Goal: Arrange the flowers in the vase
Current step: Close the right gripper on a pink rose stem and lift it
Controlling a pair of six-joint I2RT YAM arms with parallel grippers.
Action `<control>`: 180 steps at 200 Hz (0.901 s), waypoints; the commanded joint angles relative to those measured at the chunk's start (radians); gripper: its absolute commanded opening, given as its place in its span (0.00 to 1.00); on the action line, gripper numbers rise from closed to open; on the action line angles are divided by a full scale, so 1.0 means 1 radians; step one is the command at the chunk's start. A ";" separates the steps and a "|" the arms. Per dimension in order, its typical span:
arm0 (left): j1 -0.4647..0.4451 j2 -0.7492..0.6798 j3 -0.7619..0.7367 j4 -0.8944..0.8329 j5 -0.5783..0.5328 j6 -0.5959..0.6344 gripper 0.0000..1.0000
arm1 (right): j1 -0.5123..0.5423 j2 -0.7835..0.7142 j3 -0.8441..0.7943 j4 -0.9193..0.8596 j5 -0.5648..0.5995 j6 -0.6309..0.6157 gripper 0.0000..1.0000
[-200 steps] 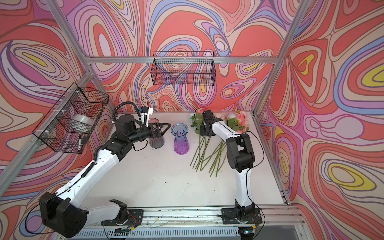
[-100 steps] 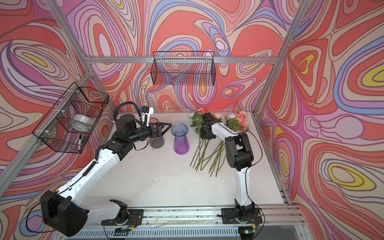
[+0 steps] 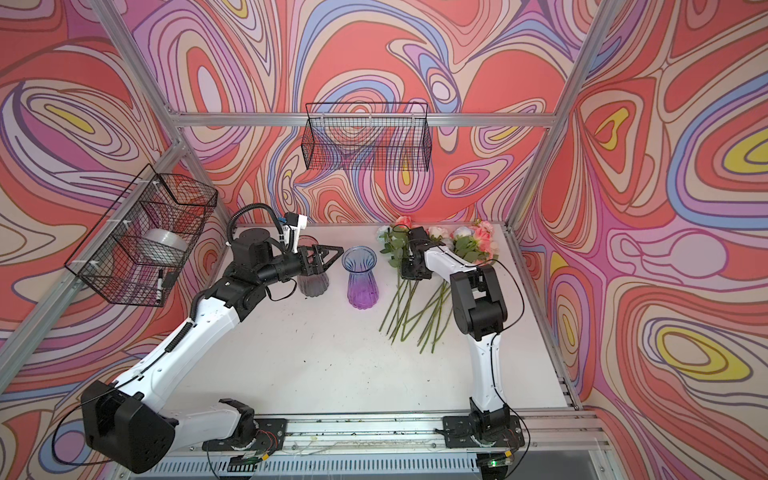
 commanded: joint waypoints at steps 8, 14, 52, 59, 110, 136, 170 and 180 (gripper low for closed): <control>-0.002 0.001 -0.012 0.036 0.017 -0.007 0.84 | -0.003 -0.092 -0.026 -0.008 0.007 0.008 0.01; -0.002 0.003 -0.011 0.036 0.018 -0.010 0.84 | -0.003 -0.110 -0.027 -0.012 0.011 0.009 0.01; -0.002 0.002 -0.012 0.041 0.021 -0.012 0.84 | -0.003 -0.216 -0.056 0.008 0.044 0.021 0.01; -0.002 0.002 -0.012 0.042 0.021 -0.011 0.84 | -0.003 -0.233 -0.062 0.013 0.046 0.025 0.01; -0.003 0.004 -0.017 0.053 0.029 -0.023 0.84 | -0.003 -0.391 -0.160 0.077 0.019 0.069 0.00; -0.003 0.008 -0.019 0.061 0.034 -0.032 0.84 | -0.003 -0.486 -0.242 0.091 -0.037 0.104 0.00; -0.002 -0.002 -0.021 0.071 0.043 -0.043 0.84 | -0.003 -0.614 -0.373 0.117 -0.081 0.157 0.00; -0.003 -0.007 -0.024 0.079 0.045 -0.049 0.84 | -0.003 -0.657 -0.408 0.127 -0.078 0.168 0.00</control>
